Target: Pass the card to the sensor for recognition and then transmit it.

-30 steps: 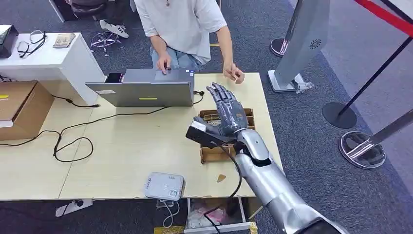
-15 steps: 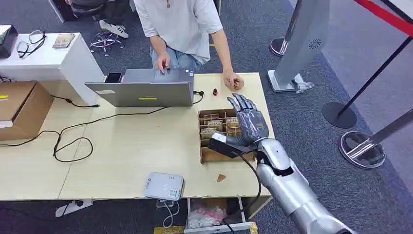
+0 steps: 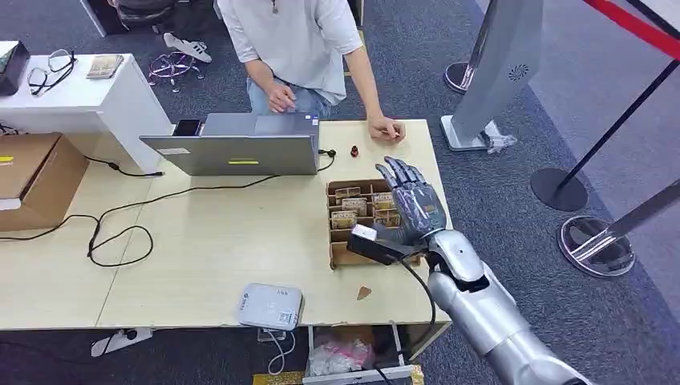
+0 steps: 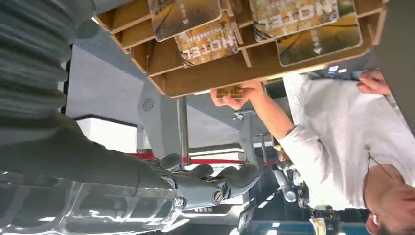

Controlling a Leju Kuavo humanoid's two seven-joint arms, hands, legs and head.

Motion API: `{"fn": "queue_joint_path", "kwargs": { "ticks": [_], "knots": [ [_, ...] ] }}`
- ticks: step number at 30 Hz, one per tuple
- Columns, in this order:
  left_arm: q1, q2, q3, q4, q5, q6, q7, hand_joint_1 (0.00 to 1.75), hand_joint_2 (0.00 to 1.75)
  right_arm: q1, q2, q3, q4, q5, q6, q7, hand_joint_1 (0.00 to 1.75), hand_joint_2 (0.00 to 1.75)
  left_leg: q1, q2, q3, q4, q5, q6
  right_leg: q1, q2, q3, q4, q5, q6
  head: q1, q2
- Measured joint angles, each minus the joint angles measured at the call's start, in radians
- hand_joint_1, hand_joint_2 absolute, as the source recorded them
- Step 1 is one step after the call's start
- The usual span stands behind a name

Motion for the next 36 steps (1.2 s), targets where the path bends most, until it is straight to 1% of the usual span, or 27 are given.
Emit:
{"fn": "queue_joint_path", "kwargs": {
  "ticks": [9,17,26,32,36],
  "knots": [
    [-0.009,0.000,-0.073,-0.001,0.000,-0.031,-0.002,0.00,0.00,0.002,-0.018,0.012,-0.003,-0.021,0.034,0.003,0.00,1.75,0.000,0.000,0.000,0.000,0.000,0.000,0.000,0.000,0.000,0.000,0.000,0.000,0.000,0.000],
    [-0.015,0.003,-0.135,-0.009,0.000,-0.060,-0.008,0.00,0.00,-0.001,-0.020,0.021,-0.004,-0.055,0.113,-0.015,0.00,1.75,0.000,0.000,0.000,0.000,0.000,0.000,0.000,0.000,0.000,0.000,0.000,0.000,0.000,0.000],
    [-0.028,0.003,-0.203,-0.009,0.000,-0.093,-0.008,0.00,0.00,-0.028,-0.020,0.033,0.019,-0.077,0.164,-0.024,0.00,1.75,0.000,0.000,0.000,0.000,0.000,0.000,0.000,0.000,0.000,0.000,0.000,0.000,0.000,0.000],
    [-0.035,0.003,-0.239,-0.009,0.000,-0.103,-0.014,0.00,0.00,-0.046,-0.021,0.039,0.032,-0.086,0.182,-0.011,0.00,1.75,0.000,0.000,0.000,0.000,0.000,0.000,0.000,0.000,0.000,0.000,0.000,0.000,0.000,0.000],
    [-0.039,0.004,-0.260,-0.009,0.000,-0.111,-0.018,0.00,0.00,-0.058,-0.023,0.045,0.036,-0.079,0.181,0.013,0.00,1.75,0.000,0.000,0.000,0.000,0.000,0.000,0.000,0.000,0.000,0.000,0.000,0.000,0.000,0.000]
  ]
}}
